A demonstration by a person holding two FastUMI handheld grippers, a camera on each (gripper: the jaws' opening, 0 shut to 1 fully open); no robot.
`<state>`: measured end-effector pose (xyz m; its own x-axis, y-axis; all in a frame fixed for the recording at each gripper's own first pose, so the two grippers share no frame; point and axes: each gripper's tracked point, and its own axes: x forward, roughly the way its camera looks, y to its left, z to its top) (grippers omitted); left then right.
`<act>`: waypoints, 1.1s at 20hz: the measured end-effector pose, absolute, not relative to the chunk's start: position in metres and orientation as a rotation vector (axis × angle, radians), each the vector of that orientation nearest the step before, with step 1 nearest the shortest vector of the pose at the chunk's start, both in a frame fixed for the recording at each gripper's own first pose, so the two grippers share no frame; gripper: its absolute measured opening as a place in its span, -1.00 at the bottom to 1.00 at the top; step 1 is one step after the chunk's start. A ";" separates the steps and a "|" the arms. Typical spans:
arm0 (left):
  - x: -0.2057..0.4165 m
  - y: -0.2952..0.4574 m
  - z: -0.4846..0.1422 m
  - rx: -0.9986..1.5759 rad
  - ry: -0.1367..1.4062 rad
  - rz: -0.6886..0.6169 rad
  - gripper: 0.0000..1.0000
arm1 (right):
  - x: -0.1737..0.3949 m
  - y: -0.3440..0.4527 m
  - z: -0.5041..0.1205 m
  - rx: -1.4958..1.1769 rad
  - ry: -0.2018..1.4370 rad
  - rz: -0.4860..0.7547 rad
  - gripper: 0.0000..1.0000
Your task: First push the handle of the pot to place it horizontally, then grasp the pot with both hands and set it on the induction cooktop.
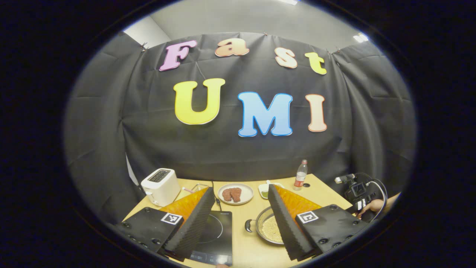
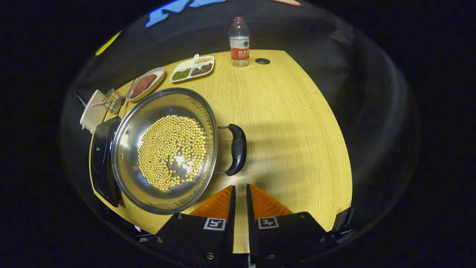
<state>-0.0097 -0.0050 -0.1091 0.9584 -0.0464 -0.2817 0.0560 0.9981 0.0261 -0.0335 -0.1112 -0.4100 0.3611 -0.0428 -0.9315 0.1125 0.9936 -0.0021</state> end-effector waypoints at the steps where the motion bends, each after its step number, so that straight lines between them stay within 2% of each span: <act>1: -0.008 -0.008 -0.109 0.031 0.283 -0.073 0.99 | -0.039 -0.110 -0.401 0.078 1.171 -0.111 -0.55; 2: -0.007 -0.010 -0.109 0.029 0.283 -0.094 0.99 | -0.045 -0.107 -0.393 0.089 1.144 -0.117 -0.45; 3: -0.006 -0.013 -0.112 0.026 0.285 -0.114 0.99 | -0.045 -0.102 -0.385 0.095 1.116 -0.120 -0.16; 4: -0.007 -0.016 -0.114 0.022 0.288 -0.134 0.99 | -0.057 -0.100 -0.374 0.095 1.086 -0.122 0.00; 7: -0.007 -0.018 -0.118 0.015 0.290 -0.185 0.87 | -0.065 -0.086 -0.337 0.089 0.985 -0.128 0.80; 8: -0.008 -0.019 -0.120 0.012 0.292 -0.198 0.99 | -0.068 -0.082 -0.330 0.092 0.950 -0.130 0.94; 13: -0.012 -0.023 -0.152 -0.033 0.355 -0.249 0.99 | -0.071 -0.069 -0.300 0.099 0.822 -0.158 0.97; 15: -0.009 -0.026 -0.170 -0.046 0.396 -0.247 0.93 | -0.071 -0.065 -0.292 0.105 0.792 -0.165 0.97; 16: -0.008 -0.027 -0.181 -0.050 0.419 -0.241 0.87 | -0.069 -0.064 -0.293 0.114 0.788 -0.166 0.97; 22: 0.024 -0.048 -0.251 -0.041 0.546 -0.199 0.89 | -0.041 -0.071 -0.317 0.129 0.791 -0.126 0.97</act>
